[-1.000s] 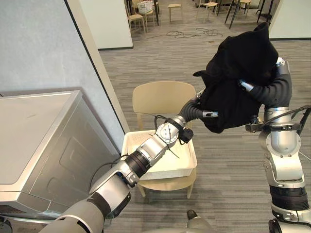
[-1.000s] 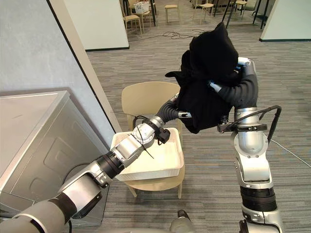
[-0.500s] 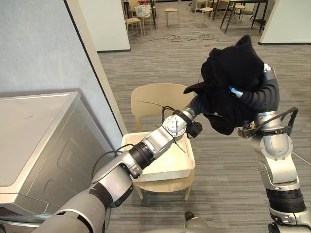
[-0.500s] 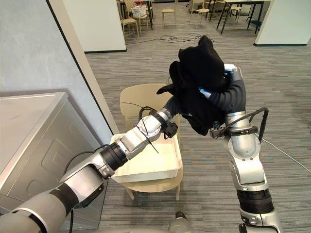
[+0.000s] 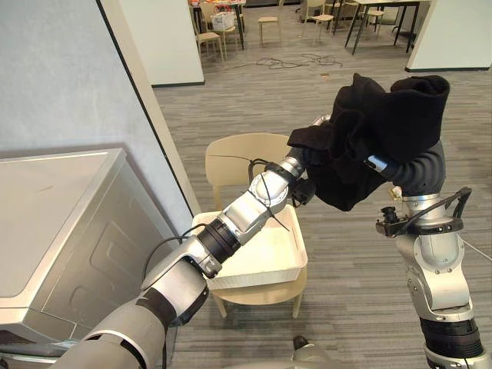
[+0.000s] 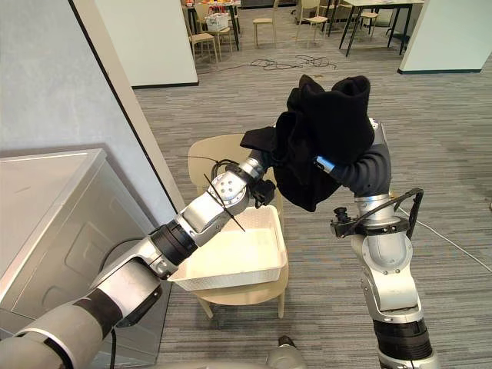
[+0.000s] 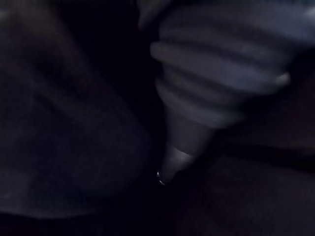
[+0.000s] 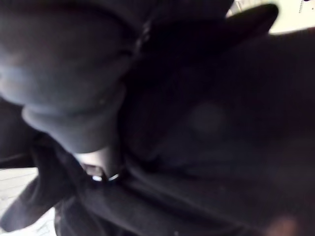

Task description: Pick up the laundry basket with both hands and put the clothes into the washing machine.

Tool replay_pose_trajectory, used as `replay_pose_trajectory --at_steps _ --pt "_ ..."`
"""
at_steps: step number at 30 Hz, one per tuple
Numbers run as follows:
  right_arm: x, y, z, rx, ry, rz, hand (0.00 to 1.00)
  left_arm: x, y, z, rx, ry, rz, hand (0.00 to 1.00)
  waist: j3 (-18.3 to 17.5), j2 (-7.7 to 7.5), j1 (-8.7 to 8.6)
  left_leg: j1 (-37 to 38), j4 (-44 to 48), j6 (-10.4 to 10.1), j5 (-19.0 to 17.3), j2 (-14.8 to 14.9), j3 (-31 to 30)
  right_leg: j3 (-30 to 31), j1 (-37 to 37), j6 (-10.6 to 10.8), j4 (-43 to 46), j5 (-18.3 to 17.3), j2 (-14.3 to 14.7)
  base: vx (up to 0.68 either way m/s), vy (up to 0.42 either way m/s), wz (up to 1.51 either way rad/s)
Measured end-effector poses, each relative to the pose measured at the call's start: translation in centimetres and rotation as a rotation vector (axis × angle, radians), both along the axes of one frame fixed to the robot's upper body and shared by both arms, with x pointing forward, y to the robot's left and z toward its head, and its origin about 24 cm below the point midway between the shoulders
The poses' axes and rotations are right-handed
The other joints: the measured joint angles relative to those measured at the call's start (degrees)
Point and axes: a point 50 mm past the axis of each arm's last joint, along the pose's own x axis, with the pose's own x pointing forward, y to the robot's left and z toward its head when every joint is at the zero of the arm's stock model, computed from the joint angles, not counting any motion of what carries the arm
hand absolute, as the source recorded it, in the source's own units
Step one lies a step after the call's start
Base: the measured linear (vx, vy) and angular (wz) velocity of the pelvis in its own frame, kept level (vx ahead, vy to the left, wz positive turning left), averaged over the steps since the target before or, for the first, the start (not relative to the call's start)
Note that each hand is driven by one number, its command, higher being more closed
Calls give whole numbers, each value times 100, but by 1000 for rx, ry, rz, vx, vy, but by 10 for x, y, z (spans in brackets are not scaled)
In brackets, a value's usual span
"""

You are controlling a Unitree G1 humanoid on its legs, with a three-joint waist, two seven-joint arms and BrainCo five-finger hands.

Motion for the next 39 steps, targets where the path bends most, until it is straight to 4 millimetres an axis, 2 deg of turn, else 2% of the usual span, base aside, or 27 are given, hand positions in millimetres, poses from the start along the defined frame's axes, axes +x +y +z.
replay_pose_trajectory --at_steps 7,10,13,15,17,19,20,21,22,24,26,27,28,31,32,34,35,37,38,39 --pt "-5 -5 -12 41 47 -13 0 10 17 10 -66 4 76 100 -43 66 23 2 0 -6 4 -1 -6 -3 -1 -2 5 -1 0 0 0 0" --pt "-10 -23 -18 101 78 -73 0 14 30 11 -120 19 114 100 -56 86 39 1 0 -6 4 0 -8 -4 -1 -2 1 -1 0 0 0 0" --pt "-23 -60 -22 164 91 -226 0 17 67 13 -223 15 209 100 -77 119 20 1 0 -5 3 1 -9 -5 1 -3 -11 0 0 0 0 0" --pt "-36 -88 -22 209 76 -359 0 17 109 7 -281 8 322 100 -87 134 -2 1 0 -5 1 3 -13 -9 3 -4 -16 1 0 0 0 0" --pt "-47 -105 -22 239 66 -445 0 13 144 1 -332 5 424 100 -88 135 0 1 1 -6 1 3 -28 -22 7 -5 -18 1 0 0 0 2" --pt "-65 -124 -24 248 64 -552 0 0 197 -11 -405 5 602 100 -90 137 -8 1 1 -7 -1 6 -81 -70 37 -13 -30 -3 -4 0 0 8" --pt "-70 -128 -25 250 66 -581 0 -6 209 -14 -423 1 645 100 -90 136 -7 1 1 -25 -15 8 -101 -85 45 -18 -32 -6 -5 3 -7 9" --pt "-81 -137 -29 265 70 -644 0 -22 235 -21 -458 -10 739 100 -92 133 2 1 1 -32 -20 12 -129 -106 56 -26 -37 -12 -4 8 -14 8" --pt "-89 -142 -33 280 78 -689 0 -36 252 -27 -477 -24 809 100 -94 131 11 1 1 -34 -25 13 -148 -125 72 -28 -51 -13 -8 10 -18 8" --pt "-102 -147 -46 304 125 -755 0 -60 272 -38 -478 -30 899 100 -169 121 35 -24 1 -38 -35 13 -188 -161 87 -30 -86 -14 -17 12 -16 10" --pt "-110 -149 -65 341 206 -793 0 -77 278 -49 -484 -12 940 100 -289 93 130 -48 2 -43 -38 10 -227 -207 95 -39 -103 -17 -32 23 -15 12" --pt "-116 -149 -81 382 266 -815 0 -87 278 -56 -494 2 958 100 -341 58 165 -48 3 -44 -39 4 -270 -257 125 -55 -104 -20 -49 19 -10 15" --pt "-117 -148 -86 399 287 -818 0 -91 278 -59 -497 11 964 100 -348 53 167 -47 3 -44 -39 0 -293 -284 145 -68 -104 -15 -58 9 -9 19" --pt "-125 -143 -115 477 391 -843 0 -112 277 -86 -478 105 977 100 -359 66 205 -44 1 -25 -51 -22 -387 -374 214 -47 -112 -34 -95 -15 -8 18" --pt "-130 -141 -136 524 467 -860 0 -122 275 -100 -473 163 989 100 -361 71 226 -57 1 -23 -51 -19 -458 -427 238 -41 -110 -41 -94 -20 -16 15" --pt "-140 -140 -160 579 562 -897 0 -130 272 -117 -474 237 999 100 -356 87 306 -61 0 -23 -51 -18 -520 -458 259 -37 -110 -46 -93 -28 -24 15" --pt "-151 -139 -185 626 664 -935 0 -136 267 -136 -464 326 999 100 -351 86 339 -77 0 -23 -51 -18 -579 -502 283 -51 -109 -54 -95 -30 -23 19" --pt "-160 -132 -216 690 794 -960 0 -143 259 -167 -427 467 996 100 -363 140 362 -93 -1 -23 -51 -15 -596 -559 295 -58 -95 -62 -99 -24 -15 16" --pt "-164 -126 -232 723 868 -964 0 -147 255 -184 -395 547 996 100 -356 181 438 -104 -2 -24 -51 -13 -603 -568 296 -58 -87 -64 -99 -50 -23 7" --pt "-170 -118 -252 734 981 -961 0 -153 244 -208 -364 663 963 100 -342 218 477 -140 -2 -34 -59 2 -626 -594 301 -66 -81 -58 -96 -68 -32 16"
